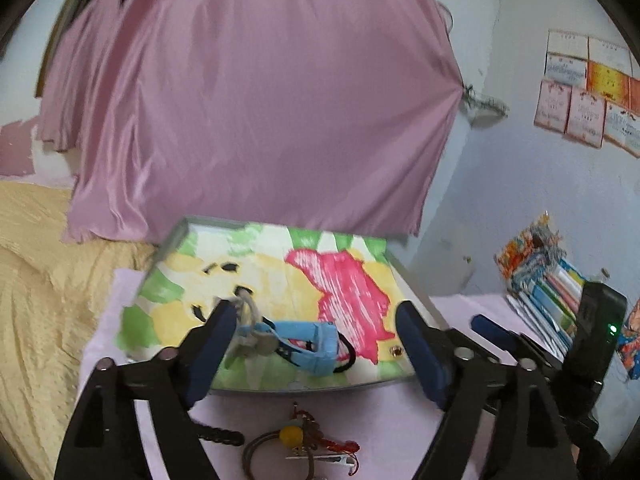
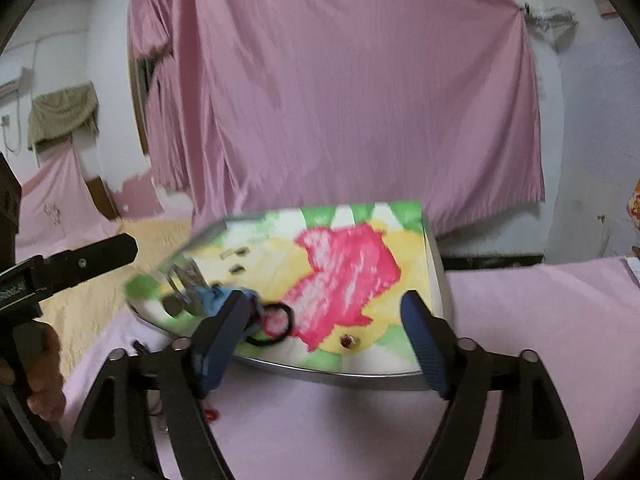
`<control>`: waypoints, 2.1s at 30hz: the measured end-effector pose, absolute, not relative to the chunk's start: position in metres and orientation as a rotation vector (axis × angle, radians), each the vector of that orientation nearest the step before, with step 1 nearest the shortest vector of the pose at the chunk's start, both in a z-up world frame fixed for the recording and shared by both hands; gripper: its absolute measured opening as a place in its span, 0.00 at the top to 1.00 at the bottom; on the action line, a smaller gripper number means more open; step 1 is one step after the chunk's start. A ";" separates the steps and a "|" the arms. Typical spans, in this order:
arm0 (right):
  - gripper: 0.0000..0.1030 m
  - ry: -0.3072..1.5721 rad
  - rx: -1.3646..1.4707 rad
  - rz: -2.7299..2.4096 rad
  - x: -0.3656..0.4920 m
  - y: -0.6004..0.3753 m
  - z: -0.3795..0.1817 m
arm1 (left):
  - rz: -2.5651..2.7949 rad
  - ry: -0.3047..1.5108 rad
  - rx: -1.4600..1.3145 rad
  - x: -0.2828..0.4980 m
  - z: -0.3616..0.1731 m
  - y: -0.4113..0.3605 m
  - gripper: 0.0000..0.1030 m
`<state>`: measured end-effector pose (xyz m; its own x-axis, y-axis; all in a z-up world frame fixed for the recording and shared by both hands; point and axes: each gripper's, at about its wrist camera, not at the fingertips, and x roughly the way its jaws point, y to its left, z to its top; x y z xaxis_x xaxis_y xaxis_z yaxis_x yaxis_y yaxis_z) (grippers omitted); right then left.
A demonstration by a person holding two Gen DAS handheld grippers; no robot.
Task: Organize jewelry
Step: 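Place the blue smartwatch and red ring into the tray, opening both grippers, then move both tools back toward the keyring on the table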
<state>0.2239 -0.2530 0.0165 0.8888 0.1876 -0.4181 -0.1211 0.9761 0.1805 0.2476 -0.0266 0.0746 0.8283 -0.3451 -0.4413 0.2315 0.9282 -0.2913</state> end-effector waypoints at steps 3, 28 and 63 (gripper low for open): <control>0.14 0.378 0.155 0.164 0.204 -0.251 0.024 | -0.278 0.471 -0.247 0.233 0.079 -0.018 0.06; 0.02 0.104 0.037 0.252 0.095 -0.196 0.041 | -0.116 0.290 -0.101 0.122 0.072 0.030 0.01; 0.49 0.802 0.121 0.411 0.200 -0.201 -0.034 | -0.289 0.814 -0.164 0.205 0.003 0.023 0.25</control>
